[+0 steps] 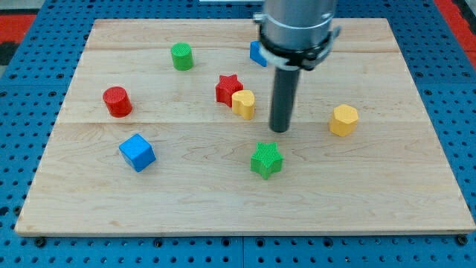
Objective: Point at the yellow hexagon
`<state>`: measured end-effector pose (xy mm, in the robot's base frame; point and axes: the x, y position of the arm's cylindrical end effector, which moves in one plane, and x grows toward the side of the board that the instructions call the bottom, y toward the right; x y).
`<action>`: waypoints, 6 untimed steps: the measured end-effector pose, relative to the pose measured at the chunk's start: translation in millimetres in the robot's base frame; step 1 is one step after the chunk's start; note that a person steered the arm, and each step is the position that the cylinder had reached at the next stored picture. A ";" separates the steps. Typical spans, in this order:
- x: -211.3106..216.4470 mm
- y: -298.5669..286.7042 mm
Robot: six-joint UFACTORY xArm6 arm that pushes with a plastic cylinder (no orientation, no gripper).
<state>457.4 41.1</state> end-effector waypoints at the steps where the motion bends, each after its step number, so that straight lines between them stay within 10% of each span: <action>1: -26.3 -33.4; 4: -69.5 105.5; 6: -2.7 237.4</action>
